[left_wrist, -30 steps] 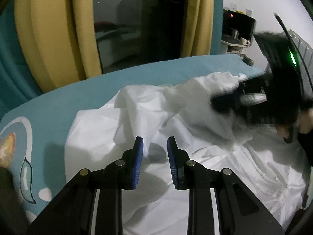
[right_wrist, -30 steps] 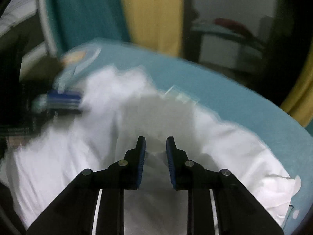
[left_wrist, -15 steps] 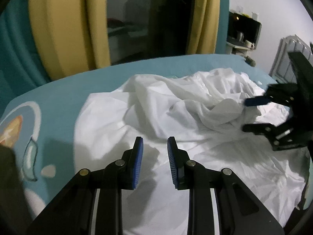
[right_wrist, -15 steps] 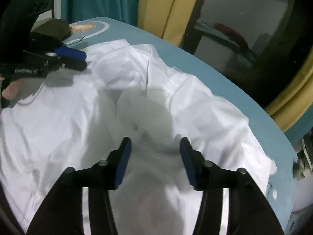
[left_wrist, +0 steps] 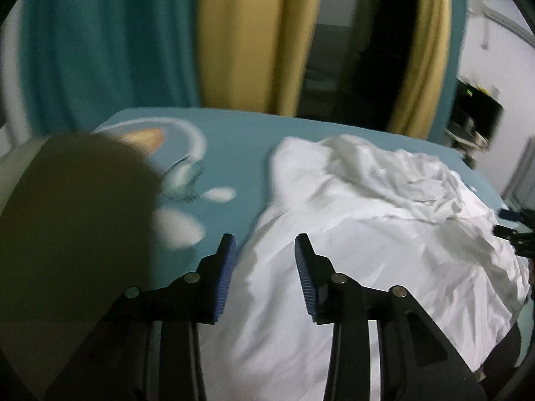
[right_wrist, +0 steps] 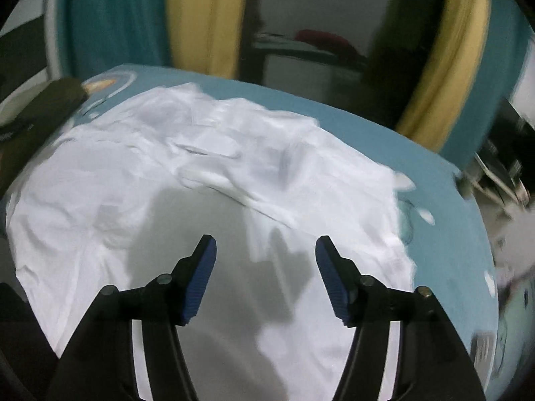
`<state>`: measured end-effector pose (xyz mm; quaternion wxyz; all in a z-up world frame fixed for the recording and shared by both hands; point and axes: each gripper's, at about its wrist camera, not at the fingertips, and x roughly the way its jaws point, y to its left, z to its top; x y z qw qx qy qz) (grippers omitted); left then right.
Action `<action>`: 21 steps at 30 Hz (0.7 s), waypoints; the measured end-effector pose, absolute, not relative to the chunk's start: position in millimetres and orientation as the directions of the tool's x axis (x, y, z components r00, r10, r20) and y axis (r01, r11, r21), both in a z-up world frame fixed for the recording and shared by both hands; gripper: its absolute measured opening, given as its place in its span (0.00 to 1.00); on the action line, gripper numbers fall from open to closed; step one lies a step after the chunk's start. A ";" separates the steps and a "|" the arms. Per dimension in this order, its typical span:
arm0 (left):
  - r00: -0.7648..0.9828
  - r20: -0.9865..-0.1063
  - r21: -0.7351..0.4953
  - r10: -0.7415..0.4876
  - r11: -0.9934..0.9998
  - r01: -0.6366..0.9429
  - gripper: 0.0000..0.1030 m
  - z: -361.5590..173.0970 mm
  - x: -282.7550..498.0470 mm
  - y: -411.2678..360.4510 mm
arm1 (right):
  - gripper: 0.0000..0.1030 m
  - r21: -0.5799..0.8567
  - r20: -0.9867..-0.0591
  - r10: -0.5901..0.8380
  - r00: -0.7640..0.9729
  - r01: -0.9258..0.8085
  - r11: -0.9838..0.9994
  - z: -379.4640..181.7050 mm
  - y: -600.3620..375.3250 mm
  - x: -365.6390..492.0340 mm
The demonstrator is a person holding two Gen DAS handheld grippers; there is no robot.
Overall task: Fold large clothes
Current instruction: 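Fold the shirt side over with the left tool and release both tools, then grasp the shirt edge with the left tool while the right tool grasps the hem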
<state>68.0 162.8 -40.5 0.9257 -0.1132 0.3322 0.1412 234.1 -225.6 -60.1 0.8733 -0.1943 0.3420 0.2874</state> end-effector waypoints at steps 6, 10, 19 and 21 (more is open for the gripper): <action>0.698 -0.687 -0.155 0.203 0.898 -0.413 0.49 -60.7 20.4 175.2 | 0.63 -0.104 -0.704 0.286 0.650 -0.493 0.864 -59.8 -279.3 225.3; 0.657 -0.727 -0.109 0.199 0.911 -0.397 0.53 -74.4 13.1 165.5 | 0.64 -0.088 -0.713 0.235 0.661 -0.416 0.905 -65.5 -308.8 215.0; 0.592 -0.769 -0.015 0.241 0.919 -0.394 0.55 -94.6 4.0 144.6 | 0.67 -0.072 -0.745 0.143 0.651 -0.292 0.954 -82.6 -372.7 188.9; 0.592 -0.770 -0.017 0.238 0.920 -0.392 0.55 -94.2 2.9 141.9 | 0.68 -0.065 -0.746 0.132 0.653 -0.269 0.961 -82.9 -384.8 185.3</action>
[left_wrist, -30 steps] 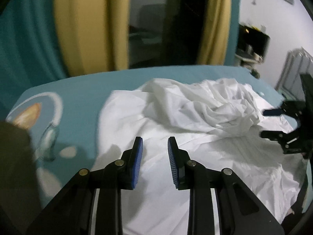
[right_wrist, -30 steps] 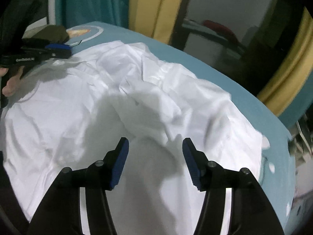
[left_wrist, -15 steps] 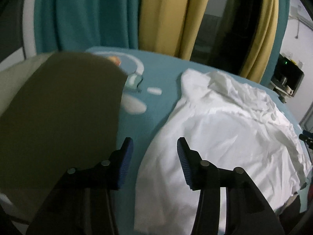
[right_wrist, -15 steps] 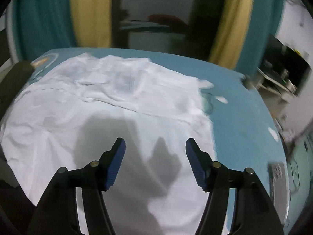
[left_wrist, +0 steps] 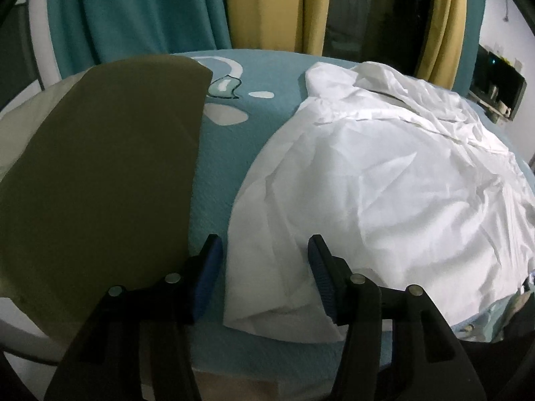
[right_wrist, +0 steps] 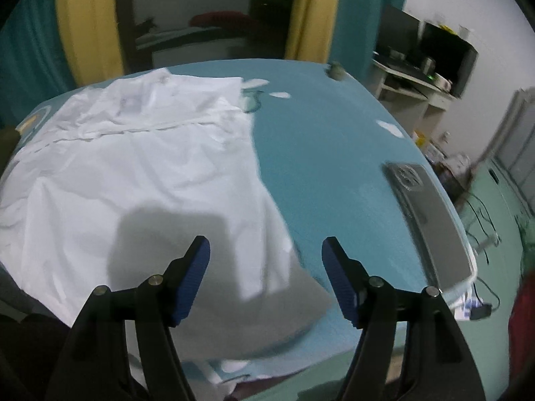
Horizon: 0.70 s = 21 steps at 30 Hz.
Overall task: Fold large clothes
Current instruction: 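Grasp the shirt edge with the left tool while the right tool grasps the hem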
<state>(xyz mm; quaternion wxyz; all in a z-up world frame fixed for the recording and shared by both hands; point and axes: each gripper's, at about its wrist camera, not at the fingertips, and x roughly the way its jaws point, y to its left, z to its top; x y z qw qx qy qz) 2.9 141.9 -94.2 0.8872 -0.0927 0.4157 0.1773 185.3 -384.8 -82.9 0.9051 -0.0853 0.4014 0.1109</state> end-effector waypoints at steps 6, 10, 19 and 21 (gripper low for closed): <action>0.598 -0.770 0.000 0.224 0.936 -0.351 0.56 -95.2 -2.9 132.7 | 0.68 -0.036 -0.765 0.131 0.631 -0.245 0.969 -98.5 -406.0 181.1; 0.602 -0.767 0.000 0.222 0.938 -0.347 0.56 -95.4 -7.3 130.5 | 0.68 0.003 -0.757 0.179 0.628 -0.270 0.963 -111.9 -404.9 177.0; 0.614 -0.770 0.000 0.175 0.962 -0.274 0.06 -93.2 -6.1 113.7 | 0.06 0.032 -0.727 0.263 0.634 -0.351 0.936 -111.8 -378.8 167.4; 0.619 -0.768 0.002 0.164 0.967 -0.254 0.05 -92.3 -5.8 106.3 | 0.05 0.039 -0.723 0.272 0.635 -0.356 0.934 -111.1 -375.8 165.7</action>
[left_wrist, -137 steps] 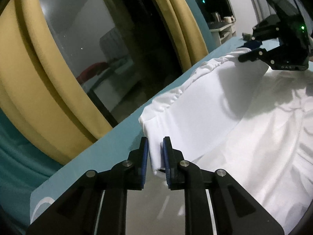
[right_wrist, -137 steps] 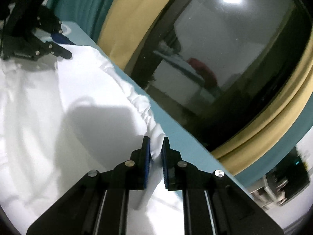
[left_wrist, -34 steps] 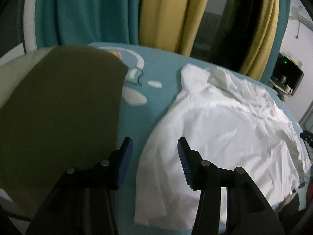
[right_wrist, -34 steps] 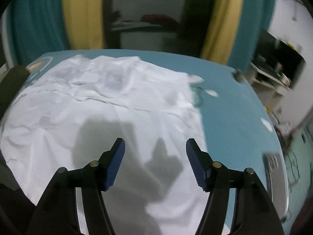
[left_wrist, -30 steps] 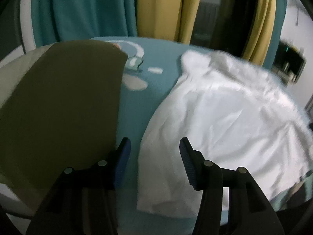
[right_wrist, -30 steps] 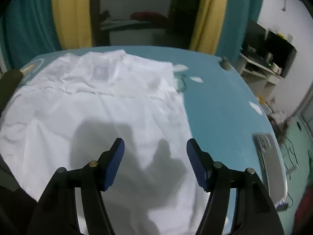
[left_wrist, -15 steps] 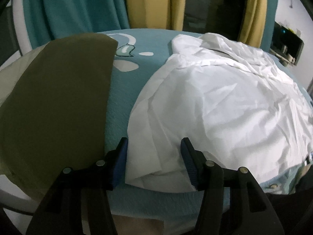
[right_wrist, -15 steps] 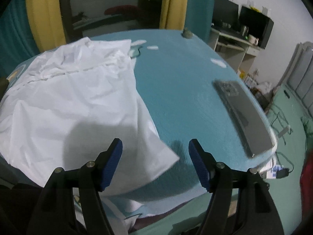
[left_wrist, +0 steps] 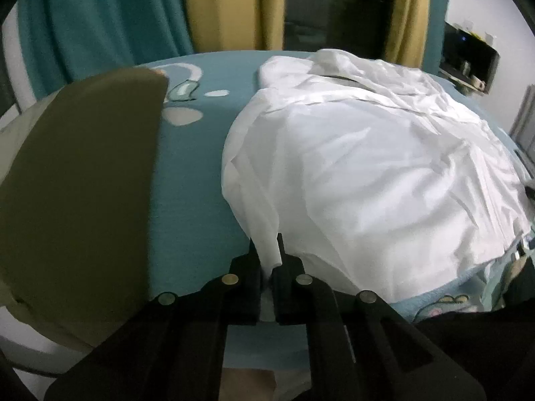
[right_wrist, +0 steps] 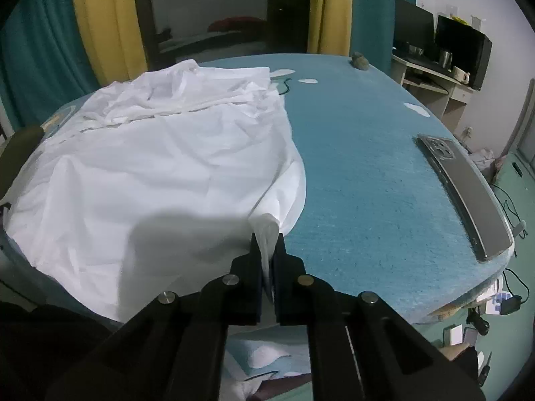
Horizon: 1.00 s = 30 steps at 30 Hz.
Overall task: Fold large clothes
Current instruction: 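Grasp the shirt edge with the left tool while the right tool grasps the hem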
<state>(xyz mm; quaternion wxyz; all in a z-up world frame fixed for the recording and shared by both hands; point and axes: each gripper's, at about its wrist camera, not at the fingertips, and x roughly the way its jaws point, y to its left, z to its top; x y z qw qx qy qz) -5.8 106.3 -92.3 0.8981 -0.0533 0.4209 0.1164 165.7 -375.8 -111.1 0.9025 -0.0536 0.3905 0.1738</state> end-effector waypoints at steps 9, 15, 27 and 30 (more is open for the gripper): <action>0.744 -0.655 -0.052 0.133 0.974 -0.220 0.04 -44.1 -10.5 102.2 | 0.04 0.042 -0.641 0.283 0.713 -0.336 0.941 -76.3 -379.5 158.0; 0.810 -0.567 -0.068 0.150 0.971 -0.228 0.04 -11.7 -5.1 109.8 | 0.04 0.037 -0.569 0.284 0.772 -0.321 0.946 -46.1 -380.6 163.0; 0.874 -0.459 -0.043 0.160 0.978 -0.202 0.04 31.1 36.6 125.9 | 0.04 0.027 -0.442 0.270 0.855 -0.288 0.957 -11.8 -368.8 190.0; 0.879 -0.446 -0.037 0.171 0.977 -0.209 0.04 34.8 47.9 134.6 | 0.04 0.019 -0.436 0.267 0.859 -0.288 0.957 -7.8 -364.7 200.9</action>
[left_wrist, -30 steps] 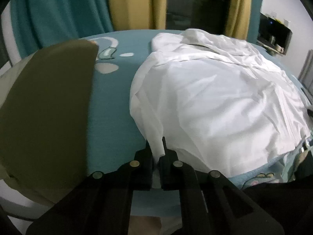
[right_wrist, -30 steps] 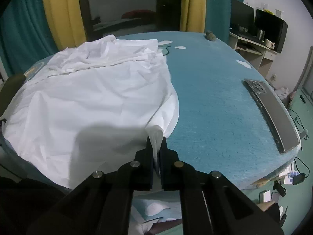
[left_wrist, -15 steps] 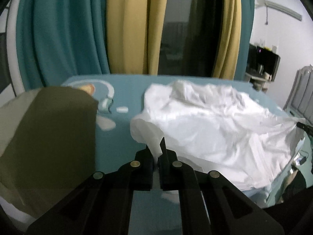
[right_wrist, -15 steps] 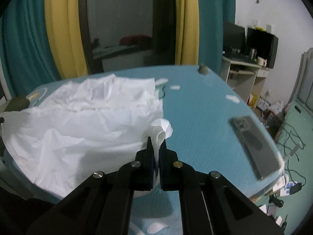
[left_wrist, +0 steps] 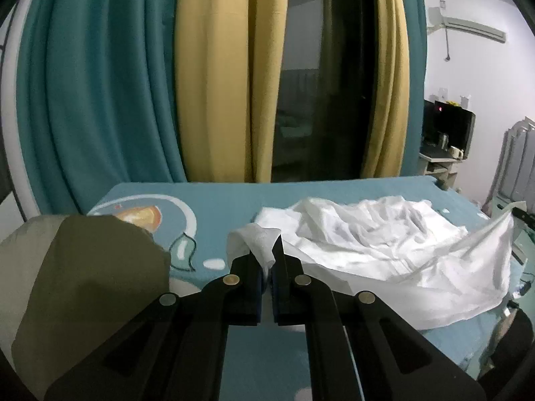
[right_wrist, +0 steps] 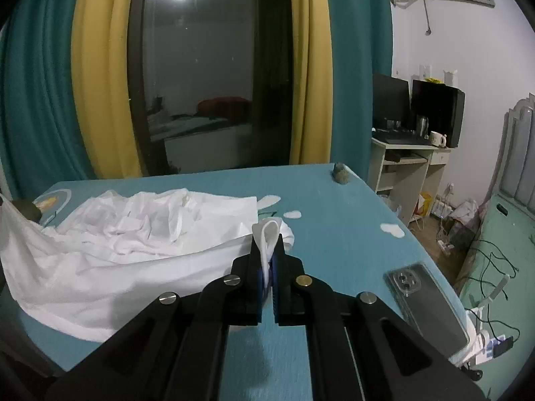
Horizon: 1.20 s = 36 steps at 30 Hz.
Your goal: Fold large clothes
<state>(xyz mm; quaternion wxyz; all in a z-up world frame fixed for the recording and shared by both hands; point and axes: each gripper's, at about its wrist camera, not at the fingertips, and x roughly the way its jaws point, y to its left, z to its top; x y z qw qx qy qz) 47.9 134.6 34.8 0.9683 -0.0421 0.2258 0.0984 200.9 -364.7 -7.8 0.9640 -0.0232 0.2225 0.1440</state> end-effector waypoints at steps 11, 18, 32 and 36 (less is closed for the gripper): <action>0.879 -0.444 -0.118 0.171 0.962 -0.247 0.04 33.4 118.5 168.3 | 0.04 0.005 -0.421 0.257 0.870 -0.281 0.960 4.3 -350.0 255.2; 0.871 -0.456 -0.124 0.185 0.955 -0.268 0.04 30.8 166.1 185.4 | 0.04 -0.023 -0.415 0.235 0.879 -0.268 0.963 10.6 -334.3 293.7; 0.828 -0.518 -0.110 0.216 0.943 -0.315 0.05 3.6 254.1 205.1 | 0.04 0.033 -0.506 0.238 0.829 -0.257 0.966 -19.0 -319.7 396.8; 0.803 -0.552 -0.090 0.224 0.942 -0.324 0.05 -8.6 281.2 214.3 | 0.04 0.044 -0.543 0.233 0.807 -0.249 0.967 -31.8 -313.1 426.7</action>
